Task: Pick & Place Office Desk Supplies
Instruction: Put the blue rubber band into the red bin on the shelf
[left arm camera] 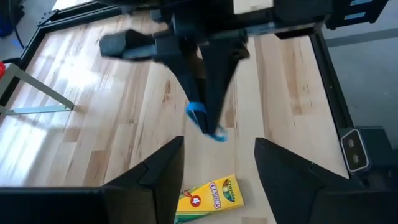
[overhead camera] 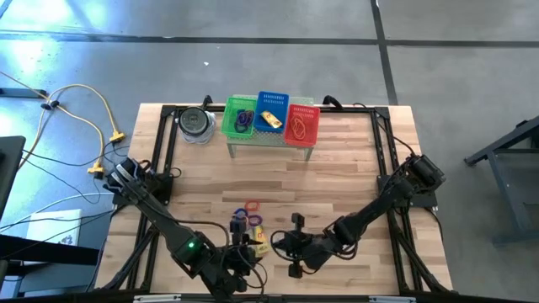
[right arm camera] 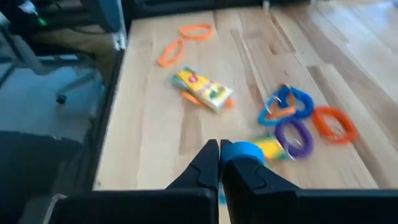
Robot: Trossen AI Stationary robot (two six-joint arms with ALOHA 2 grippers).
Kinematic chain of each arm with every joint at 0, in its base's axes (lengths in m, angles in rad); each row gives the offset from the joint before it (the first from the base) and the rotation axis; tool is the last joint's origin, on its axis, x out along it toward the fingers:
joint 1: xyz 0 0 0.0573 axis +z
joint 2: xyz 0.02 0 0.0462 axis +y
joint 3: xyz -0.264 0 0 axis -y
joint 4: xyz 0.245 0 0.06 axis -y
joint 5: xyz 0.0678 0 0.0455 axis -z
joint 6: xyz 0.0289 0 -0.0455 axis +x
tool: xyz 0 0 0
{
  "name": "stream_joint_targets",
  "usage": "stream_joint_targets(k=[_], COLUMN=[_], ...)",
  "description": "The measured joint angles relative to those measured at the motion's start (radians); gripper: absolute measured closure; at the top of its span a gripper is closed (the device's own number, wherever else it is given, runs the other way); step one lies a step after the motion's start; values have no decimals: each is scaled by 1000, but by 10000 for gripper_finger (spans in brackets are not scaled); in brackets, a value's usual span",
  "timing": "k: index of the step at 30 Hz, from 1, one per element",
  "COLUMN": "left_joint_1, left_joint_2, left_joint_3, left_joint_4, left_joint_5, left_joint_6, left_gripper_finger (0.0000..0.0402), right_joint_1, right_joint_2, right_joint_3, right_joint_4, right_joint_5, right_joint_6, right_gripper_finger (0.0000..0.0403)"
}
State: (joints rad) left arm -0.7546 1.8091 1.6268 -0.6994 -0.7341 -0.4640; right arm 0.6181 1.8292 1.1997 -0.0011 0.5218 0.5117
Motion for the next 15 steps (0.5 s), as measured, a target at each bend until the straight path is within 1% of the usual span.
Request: stream_joint_targets(k=[4, 9, 11, 15], left_joint_1=[-17, -44, -54, -67], left_joint_2=[0, -1, -1, -1], left_joint_3=[0, 0, 0, 0], left_joint_4=[-9, -60, -83, -109], left_joint_5=[0, 36, 61, 109], left_joint_6=[-87, -228, -293, -402], left_gripper_finger=[213, 213, 213, 213], right_joint_1=[20, 31, 21, -27], right_joint_2=[-48, -171, -228, -360], right_joint_3=[0, 0, 0, 0], right_joint_4=[-148, -370, -433, -519], right_joint_5=[78, 204, 239, 273], right_joint_6=[77, 171, 173, 143], right_gripper_finger=[401, 401, 401, 401])
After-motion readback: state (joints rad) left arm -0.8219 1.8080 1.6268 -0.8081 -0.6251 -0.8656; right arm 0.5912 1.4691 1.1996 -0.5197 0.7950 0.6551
